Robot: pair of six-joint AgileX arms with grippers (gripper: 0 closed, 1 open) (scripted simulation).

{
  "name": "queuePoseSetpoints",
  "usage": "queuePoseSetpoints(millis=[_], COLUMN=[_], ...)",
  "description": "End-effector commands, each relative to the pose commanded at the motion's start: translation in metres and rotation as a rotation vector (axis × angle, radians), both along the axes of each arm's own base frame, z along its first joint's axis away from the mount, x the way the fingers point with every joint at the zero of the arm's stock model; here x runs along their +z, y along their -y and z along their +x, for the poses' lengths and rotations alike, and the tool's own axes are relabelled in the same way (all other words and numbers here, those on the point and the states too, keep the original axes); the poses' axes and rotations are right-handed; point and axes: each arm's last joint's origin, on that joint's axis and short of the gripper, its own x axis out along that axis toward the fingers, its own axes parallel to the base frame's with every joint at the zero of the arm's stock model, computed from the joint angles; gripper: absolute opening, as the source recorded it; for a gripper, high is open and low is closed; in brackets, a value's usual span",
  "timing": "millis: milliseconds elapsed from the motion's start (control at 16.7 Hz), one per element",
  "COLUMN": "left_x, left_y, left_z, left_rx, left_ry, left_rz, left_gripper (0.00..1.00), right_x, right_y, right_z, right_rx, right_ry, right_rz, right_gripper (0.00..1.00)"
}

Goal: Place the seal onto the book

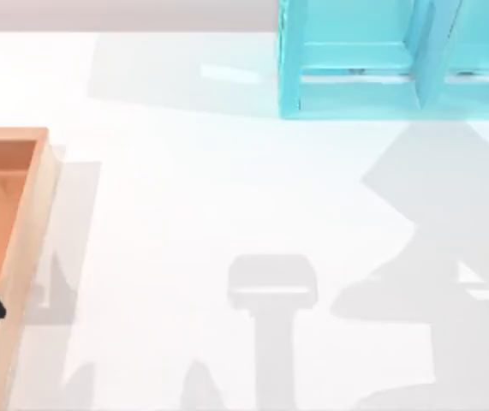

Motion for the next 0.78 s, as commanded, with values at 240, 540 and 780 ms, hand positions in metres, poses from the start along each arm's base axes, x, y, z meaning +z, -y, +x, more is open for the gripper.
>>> queuePoseSetpoints(millis=[240, 540, 780], left_x=[0.000, 0.000, 0.000], left_y=[0.000, 0.000, 0.000], left_z=[0.000, 0.000, 0.000], left_rx=[0.000, 0.000, 0.000], left_ry=[0.000, 0.000, 0.000], left_rz=[0.000, 0.000, 0.000], left_gripper=[1.00, 1.00, 1.00], right_x=[-0.002, 0.007, 0.012], right_y=[-0.001, -0.022, -0.087], right_z=[0.002, 0.020, 0.056], right_rx=[0.004, 0.022, 0.083], right_ry=[-0.004, 0.035, 0.084], right_rz=[0.005, -0.106, -0.306], right_gripper=[0.00, 0.00, 0.00])
